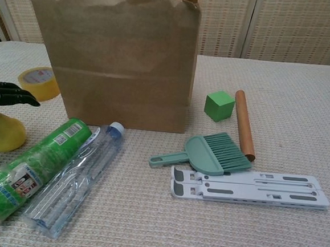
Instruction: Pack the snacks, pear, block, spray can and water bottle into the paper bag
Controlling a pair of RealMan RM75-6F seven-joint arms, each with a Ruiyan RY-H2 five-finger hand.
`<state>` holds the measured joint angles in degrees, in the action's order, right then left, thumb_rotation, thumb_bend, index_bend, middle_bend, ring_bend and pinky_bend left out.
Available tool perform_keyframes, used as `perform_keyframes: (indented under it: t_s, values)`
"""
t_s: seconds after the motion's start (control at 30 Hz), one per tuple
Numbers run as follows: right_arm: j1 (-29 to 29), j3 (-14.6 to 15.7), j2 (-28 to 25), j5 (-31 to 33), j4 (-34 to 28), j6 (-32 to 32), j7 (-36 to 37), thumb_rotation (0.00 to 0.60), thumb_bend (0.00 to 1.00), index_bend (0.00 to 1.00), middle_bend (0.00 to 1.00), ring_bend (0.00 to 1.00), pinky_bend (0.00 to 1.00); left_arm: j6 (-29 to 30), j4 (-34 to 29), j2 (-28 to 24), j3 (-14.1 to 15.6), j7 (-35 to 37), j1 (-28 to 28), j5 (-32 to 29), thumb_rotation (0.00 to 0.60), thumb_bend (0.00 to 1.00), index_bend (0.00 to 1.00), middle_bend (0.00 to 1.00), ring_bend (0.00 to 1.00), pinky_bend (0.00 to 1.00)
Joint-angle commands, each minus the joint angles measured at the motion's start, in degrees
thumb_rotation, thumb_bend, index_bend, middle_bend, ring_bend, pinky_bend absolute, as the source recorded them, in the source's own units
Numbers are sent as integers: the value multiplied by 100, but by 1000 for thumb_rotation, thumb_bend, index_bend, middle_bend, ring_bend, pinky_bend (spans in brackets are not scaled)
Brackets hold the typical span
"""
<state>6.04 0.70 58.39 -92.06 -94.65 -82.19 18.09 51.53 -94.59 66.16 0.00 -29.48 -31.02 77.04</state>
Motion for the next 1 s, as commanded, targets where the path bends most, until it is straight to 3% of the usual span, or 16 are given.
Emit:
perform_keyframes:
  t_s: [0.03, 0.27, 0.4, 0.5, 0.63, 0.73, 0.83, 1.0]
  values:
    - [2, 0, -12, 0, -2, 2, 26, 600, 59, 0, 0, 0, 17, -225, 115, 87, -6, -250, -151, -242, 600, 357, 0, 0, 0, 157]
    - [14, 20, -36, -24, -16, 25, 76, 600, 60, 0, 0, 0, 17, -429, 426, 311, 13, -564, -314, -722, 600, 358, 7, 0, 0, 167]
    - [10, 6, -31, -16, -13, 0, 89, 600, 59, 0, 0, 0, 17, -439, 575, 425, 94, -582, -348, -725, 600, 367, 143, 22, 26, 271]
    - [13, 12, -30, -20, -11, 9, 92, 600, 59, 0, 0, 0, 17, -317, 670, 510, 150, -443, -311, -534, 600, 435, 301, 170, 172, 455]
    - [11, 4, -26, -9, -9, 0, 85, 600, 60, 0, 0, 0, 17, -18, 832, 628, 191, -227, -225, -196, 600, 565, 577, 463, 431, 699]
    - [7, 1, -27, 4, -16, -3, 88, 600, 59, 0, 0, 0, 17, 197, 944, 654, 197, 37, -166, 41, 600, 611, 674, 626, 573, 815]
    - [6, 3, -29, 4, -18, -1, 91, 600, 59, 0, 0, 0, 17, 345, 975, 591, 143, 141, -134, 83, 600, 633, 717, 678, 624, 851]
    - [-4, 3, -37, 11, -17, -17, 103, 600, 60, 0, 0, 0, 17, 953, 915, 326, -162, 278, 64, -102, 600, 637, 722, 682, 628, 857]
